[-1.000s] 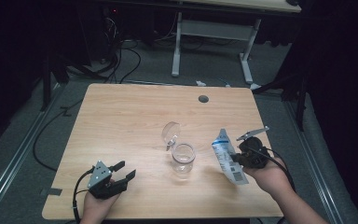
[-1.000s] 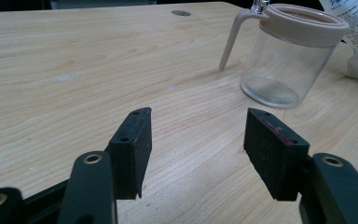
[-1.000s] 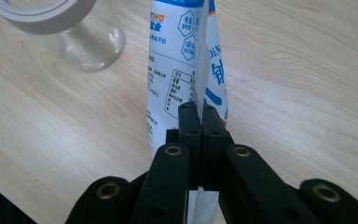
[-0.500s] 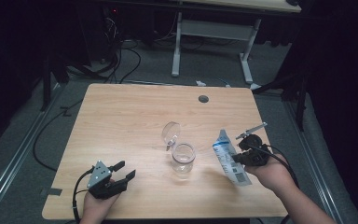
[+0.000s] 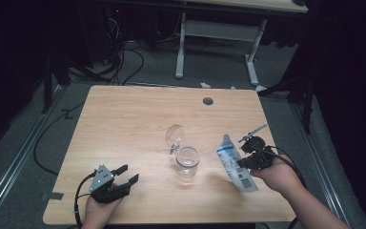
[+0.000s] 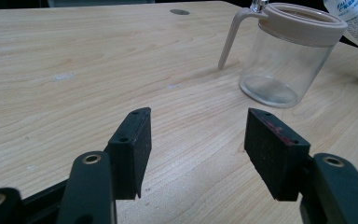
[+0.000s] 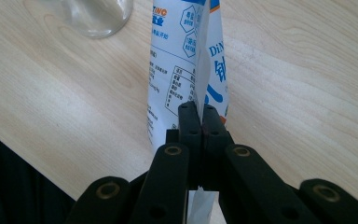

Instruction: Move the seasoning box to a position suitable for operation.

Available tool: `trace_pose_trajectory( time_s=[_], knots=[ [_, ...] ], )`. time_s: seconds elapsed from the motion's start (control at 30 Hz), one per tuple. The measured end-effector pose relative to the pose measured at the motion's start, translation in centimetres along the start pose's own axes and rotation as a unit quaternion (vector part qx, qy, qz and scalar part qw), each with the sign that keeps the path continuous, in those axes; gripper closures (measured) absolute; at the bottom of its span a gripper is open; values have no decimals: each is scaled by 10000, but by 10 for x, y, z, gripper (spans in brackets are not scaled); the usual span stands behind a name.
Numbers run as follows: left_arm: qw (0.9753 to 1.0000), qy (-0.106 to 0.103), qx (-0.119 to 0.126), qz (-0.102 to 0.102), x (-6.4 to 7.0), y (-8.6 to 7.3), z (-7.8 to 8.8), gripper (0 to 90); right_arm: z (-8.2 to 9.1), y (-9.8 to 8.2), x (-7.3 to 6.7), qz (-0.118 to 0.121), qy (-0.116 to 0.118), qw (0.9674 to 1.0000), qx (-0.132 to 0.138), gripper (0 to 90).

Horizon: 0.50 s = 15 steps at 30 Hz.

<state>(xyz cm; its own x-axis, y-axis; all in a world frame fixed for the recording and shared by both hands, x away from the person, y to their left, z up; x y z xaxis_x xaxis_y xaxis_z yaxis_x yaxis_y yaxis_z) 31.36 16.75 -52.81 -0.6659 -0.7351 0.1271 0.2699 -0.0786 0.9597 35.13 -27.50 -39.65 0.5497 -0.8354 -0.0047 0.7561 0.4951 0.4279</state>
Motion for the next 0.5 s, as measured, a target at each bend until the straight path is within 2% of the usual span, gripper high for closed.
trace_pose_trajectory(
  time_s=[0.17, 0.5],
  knots=[
    [10000, -5, -6, -8, 0, 0, 0, 417, 2, 2, 1, 8, 26, 9998, -206, 900],
    [10000, -20, -12, -7, 0, 0, 0, 417, 4, 8, -1, 87, 57, 9992, -387, 900]
  ],
)
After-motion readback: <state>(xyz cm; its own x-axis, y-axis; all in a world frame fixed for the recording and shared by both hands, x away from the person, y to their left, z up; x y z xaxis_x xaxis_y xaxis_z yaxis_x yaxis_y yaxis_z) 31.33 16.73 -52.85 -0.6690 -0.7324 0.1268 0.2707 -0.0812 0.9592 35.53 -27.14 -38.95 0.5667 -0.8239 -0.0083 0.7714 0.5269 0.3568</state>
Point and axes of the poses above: each handheld gripper's, and its own axes: z roughly backward along the jaws, y roughly out of its top, x roughly to its right, the point moved 1 cm from there along -z, roughly forward along the jaws, and after that the axes turned 7 degrees about x, right-handed, at the moved point
